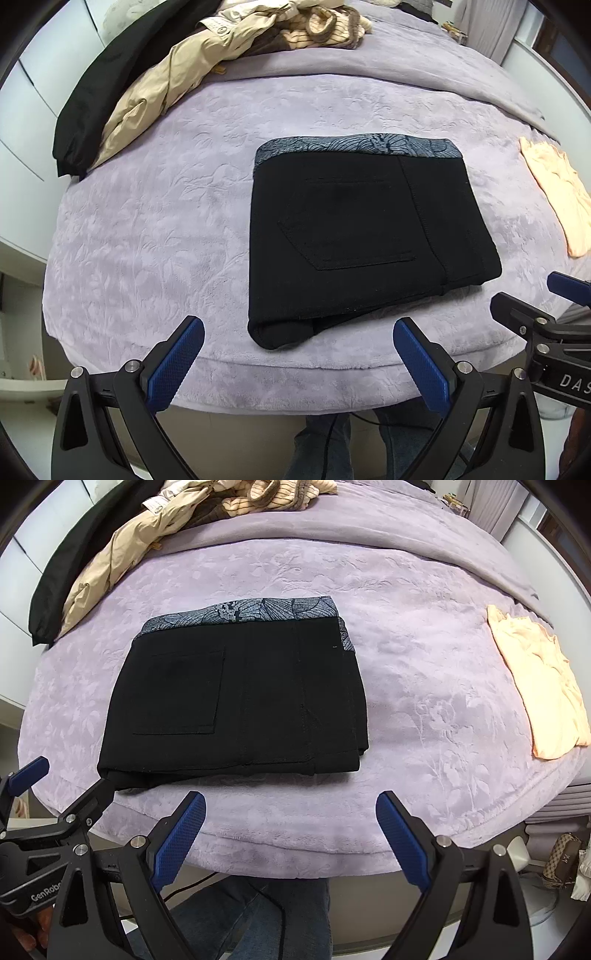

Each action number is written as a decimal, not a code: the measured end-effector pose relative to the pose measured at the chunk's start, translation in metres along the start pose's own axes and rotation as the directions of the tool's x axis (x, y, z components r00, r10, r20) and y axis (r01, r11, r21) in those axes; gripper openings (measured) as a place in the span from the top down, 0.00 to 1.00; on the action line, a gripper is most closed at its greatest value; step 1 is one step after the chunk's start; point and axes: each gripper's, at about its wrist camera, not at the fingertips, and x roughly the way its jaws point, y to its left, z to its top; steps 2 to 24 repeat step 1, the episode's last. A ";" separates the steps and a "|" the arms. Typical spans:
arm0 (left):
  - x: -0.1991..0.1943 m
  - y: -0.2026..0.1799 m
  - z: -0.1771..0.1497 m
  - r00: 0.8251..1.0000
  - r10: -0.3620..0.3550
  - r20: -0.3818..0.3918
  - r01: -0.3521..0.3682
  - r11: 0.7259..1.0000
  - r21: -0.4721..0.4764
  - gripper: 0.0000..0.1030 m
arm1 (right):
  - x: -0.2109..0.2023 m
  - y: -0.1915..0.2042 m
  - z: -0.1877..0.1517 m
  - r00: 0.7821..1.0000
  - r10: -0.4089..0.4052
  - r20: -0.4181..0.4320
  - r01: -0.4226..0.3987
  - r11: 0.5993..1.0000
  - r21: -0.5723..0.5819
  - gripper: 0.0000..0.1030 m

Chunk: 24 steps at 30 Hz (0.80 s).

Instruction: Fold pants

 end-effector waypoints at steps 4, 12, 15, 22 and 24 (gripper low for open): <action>0.000 -0.001 0.000 1.000 -0.002 0.001 0.002 1.000 0.001 0.00 | 0.000 0.001 0.000 1.000 -0.001 -0.002 0.001 1.000 0.002 0.08; 0.000 -0.001 0.000 1.000 -0.002 0.001 0.002 1.000 0.001 0.00 | 0.000 0.001 0.000 1.000 -0.001 -0.002 0.001 1.000 0.002 0.08; 0.000 -0.001 0.000 1.000 -0.002 0.001 0.002 1.000 0.001 0.00 | 0.000 0.001 0.000 1.000 -0.001 -0.002 0.001 1.000 0.002 0.08; 0.000 -0.001 0.000 1.000 -0.002 0.001 0.002 1.000 0.001 0.00 | 0.000 0.001 0.000 1.000 -0.001 -0.002 0.001 1.000 0.002 0.08; 0.000 -0.001 0.000 1.000 -0.002 0.001 0.002 1.000 0.001 0.00 | 0.000 0.001 0.000 1.000 -0.001 -0.002 0.001 1.000 0.002 0.08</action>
